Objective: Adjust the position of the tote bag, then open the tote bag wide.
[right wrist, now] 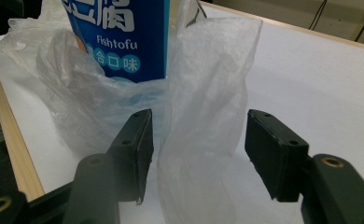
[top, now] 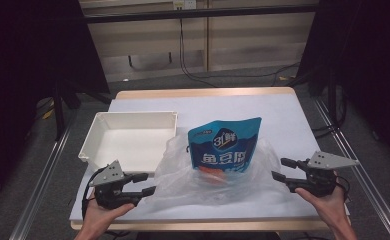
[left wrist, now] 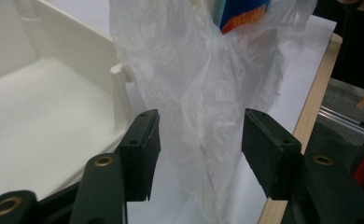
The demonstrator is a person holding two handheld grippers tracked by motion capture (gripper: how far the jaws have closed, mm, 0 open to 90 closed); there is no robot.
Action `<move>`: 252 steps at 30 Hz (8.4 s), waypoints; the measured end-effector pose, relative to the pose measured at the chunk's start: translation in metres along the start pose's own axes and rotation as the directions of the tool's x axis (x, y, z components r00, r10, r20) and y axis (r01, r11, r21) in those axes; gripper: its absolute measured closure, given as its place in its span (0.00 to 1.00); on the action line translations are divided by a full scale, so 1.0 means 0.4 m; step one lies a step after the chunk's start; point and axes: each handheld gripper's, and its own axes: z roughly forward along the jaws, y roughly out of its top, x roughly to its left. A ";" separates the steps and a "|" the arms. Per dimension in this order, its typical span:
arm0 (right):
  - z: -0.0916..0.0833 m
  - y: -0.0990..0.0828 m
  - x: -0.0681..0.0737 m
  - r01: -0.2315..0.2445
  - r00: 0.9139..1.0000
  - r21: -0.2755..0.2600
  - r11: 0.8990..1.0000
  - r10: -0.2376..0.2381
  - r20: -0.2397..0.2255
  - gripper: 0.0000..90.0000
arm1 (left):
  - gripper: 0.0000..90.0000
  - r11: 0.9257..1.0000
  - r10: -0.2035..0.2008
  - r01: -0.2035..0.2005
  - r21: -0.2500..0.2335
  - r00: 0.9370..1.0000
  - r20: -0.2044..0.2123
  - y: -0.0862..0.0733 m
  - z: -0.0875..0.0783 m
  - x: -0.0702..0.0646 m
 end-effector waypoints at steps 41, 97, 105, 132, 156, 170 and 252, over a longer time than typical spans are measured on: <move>0.139 -0.025 -0.082 -0.062 0.998 0.129 0.990 0.061 0.016 0.99 | 1.00 0.956 0.022 -0.026 0.294 1.000 0.018 -0.040 0.181 0.011; 0.127 0.059 0.009 0.048 0.998 0.071 0.996 -0.045 -0.042 1.00 | 1.00 0.996 0.002 -0.018 0.085 0.981 0.192 0.088 0.185 -0.044; 0.193 0.053 0.006 0.041 0.995 0.138 0.990 -0.027 -0.099 1.00 | 1.00 0.974 -0.047 0.007 0.227 0.985 0.168 0.049 0.267 -0.009; 0.272 -0.021 0.018 0.114 0.990 0.334 0.936 -0.079 -0.114 1.00 | 1.00 0.940 0.035 -0.074 0.334 0.992 0.119 0.046 0.362 0.006; 0.197 -0.040 0.018 0.183 0.983 0.416 0.891 -0.166 -0.078 1.00 | 1.00 0.891 0.157 -0.184 0.416 0.983 0.099 0.015 0.273 -0.009; 0.190 -0.040 0.006 0.175 0.984 0.430 0.886 -0.162 -0.068 1.00 | 1.00 0.905 0.143 -0.155 0.396 0.988 0.060 -0.007 0.240 0.018; 0.194 -0.062 0.151 0.137 0.982 0.367 0.920 -0.077 -0.174 1.00 | 0.97 0.959 0.067 -0.119 0.258 0.978 0.200 0.026 0.376 -0.111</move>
